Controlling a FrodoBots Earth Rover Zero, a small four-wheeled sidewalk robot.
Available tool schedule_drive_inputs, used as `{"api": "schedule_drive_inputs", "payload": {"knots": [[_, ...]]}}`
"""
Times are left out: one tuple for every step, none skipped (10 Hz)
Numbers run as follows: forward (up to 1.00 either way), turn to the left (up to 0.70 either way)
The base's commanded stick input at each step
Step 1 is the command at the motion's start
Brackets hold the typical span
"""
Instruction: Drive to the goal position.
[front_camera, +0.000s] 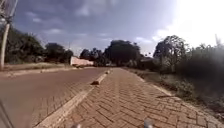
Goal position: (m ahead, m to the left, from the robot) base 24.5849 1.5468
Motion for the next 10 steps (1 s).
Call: {"api": "schedule_drive_inputs", "payload": {"knots": [[0.7,-0.11],[0.7,0.0],[0.7,0.0],[0.7,0.0],[0.7,0.0],[0.7,0.0],[0.7,0.0],[0.7,0.0],[0.7,0.0],[0.7,0.0]]}}
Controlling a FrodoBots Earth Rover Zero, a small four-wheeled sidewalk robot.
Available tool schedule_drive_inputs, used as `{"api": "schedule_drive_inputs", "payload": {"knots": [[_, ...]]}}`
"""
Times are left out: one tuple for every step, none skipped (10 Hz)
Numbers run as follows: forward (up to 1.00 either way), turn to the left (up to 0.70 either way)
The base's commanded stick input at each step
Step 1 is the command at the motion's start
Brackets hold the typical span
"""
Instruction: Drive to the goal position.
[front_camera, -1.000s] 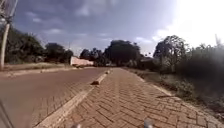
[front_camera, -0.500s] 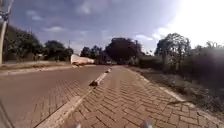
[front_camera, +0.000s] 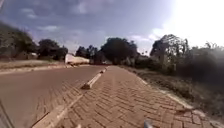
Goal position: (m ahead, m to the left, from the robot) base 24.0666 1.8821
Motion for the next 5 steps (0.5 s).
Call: {"api": "schedule_drive_inputs", "payload": {"knots": [[0.7,0.0],[0.7,0.0],[0.7,0.0],[0.7,0.0],[0.7,0.0]]}}
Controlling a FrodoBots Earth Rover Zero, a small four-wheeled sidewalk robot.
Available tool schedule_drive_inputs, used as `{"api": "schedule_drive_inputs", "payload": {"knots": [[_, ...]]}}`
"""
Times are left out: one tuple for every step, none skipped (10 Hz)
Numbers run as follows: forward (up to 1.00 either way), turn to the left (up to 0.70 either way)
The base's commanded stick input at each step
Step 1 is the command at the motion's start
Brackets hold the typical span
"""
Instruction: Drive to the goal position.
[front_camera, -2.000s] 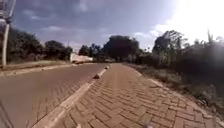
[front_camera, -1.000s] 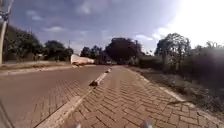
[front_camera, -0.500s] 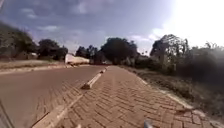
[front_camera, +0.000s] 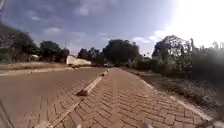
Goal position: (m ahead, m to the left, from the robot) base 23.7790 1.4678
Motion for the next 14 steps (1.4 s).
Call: {"api": "schedule_drive_inputs", "payload": {"knots": [[0.7,0.0],[0.7,0.0],[0.7,0.0],[0.7,-0.22],[0.7,-0.35],[0.7,-0.35],[0.7,-0.35],[0.7,-0.29],[0.7,-0.08],[0.7,0.0],[0.7,0.0],[0.7,0.0],[0.7,0.0],[0.7,0.0]]}}
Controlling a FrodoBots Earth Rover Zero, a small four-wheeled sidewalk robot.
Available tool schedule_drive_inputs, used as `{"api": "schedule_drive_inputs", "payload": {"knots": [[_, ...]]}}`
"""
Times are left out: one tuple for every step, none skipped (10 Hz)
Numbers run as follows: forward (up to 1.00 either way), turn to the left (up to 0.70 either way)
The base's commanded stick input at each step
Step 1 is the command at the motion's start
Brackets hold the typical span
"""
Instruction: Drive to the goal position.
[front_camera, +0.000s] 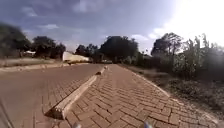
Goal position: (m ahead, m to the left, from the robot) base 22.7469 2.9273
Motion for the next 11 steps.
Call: {"api": "schedule_drive_inputs", "payload": {"knots": [[0.7,0.0],[0.7,0.0],[0.7,0.0],[0.7,0.0],[0.7,0.0],[0.7,0.0],[0.7,0.0],[0.7,0.0],[0.7,0.0],[0.7,0.0],[0.7,-0.01]]}}
